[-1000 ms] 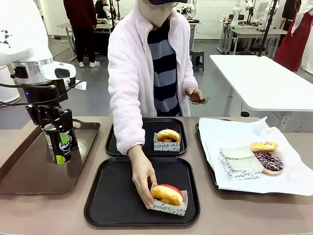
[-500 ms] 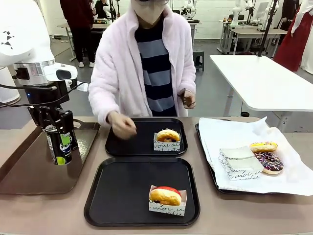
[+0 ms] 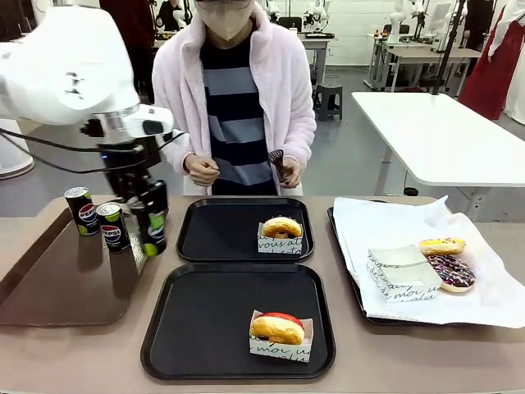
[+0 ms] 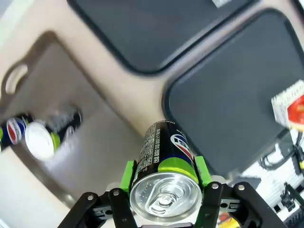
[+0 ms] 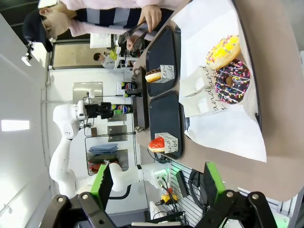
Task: Set up donuts and drinks on trays.
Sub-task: Pick up one Pepsi coke and place it on the Flat Tray, then pick up one Pepsi coke from the Handle tray and place it on the Flat Tray without a Pepsi coke.
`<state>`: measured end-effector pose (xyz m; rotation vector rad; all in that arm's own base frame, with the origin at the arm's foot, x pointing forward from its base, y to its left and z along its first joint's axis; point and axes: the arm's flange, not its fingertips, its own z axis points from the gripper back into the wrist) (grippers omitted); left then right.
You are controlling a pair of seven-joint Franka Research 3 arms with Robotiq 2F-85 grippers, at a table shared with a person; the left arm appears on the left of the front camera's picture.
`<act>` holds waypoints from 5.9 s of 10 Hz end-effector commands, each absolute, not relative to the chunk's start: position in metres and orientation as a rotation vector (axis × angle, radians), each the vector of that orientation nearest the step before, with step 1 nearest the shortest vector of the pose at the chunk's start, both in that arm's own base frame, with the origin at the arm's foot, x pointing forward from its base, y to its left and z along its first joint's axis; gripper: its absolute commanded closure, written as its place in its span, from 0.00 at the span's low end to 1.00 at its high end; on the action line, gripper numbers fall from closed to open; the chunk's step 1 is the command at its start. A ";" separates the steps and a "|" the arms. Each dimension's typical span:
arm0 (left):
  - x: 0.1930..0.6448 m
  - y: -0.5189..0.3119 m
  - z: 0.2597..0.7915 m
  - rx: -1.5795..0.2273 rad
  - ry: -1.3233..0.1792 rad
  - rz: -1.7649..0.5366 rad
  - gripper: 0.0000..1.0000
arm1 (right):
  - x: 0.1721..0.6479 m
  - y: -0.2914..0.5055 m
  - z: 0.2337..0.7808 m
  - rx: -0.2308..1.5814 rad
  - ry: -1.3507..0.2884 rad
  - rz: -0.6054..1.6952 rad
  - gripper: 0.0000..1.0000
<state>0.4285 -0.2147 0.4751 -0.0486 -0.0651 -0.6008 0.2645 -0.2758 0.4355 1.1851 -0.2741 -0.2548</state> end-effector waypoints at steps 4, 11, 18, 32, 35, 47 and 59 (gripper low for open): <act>0.517 -0.265 0.436 -0.010 -0.190 -0.510 0.42 | 0.264 -0.277 0.437 1.197 -0.286 -0.251 0.00; 0.536 -0.272 0.391 -0.021 -0.138 -0.513 0.00 | 0.264 -0.277 0.437 1.197 -0.286 -0.251 0.00; 0.499 -0.257 0.427 -0.031 -0.099 -0.552 0.00 | 0.264 -0.277 0.437 1.197 -0.286 -0.251 0.00; 0.366 -0.125 0.493 -0.122 -0.119 -0.627 0.00 | 0.264 -0.277 0.437 1.197 -0.286 -0.251 0.00; 0.399 -0.120 0.497 -0.043 -0.212 -0.539 0.00 | 0.264 -0.277 0.437 1.197 -0.286 -0.251 0.00; 0.524 -0.089 0.428 -0.127 0.005 -0.138 0.00 | 0.264 -0.277 0.437 1.197 -0.286 -0.251 0.00; 0.499 -0.096 0.447 -0.110 -0.051 -0.180 0.00 | 0.264 -0.277 0.437 1.197 -0.286 -0.251 0.00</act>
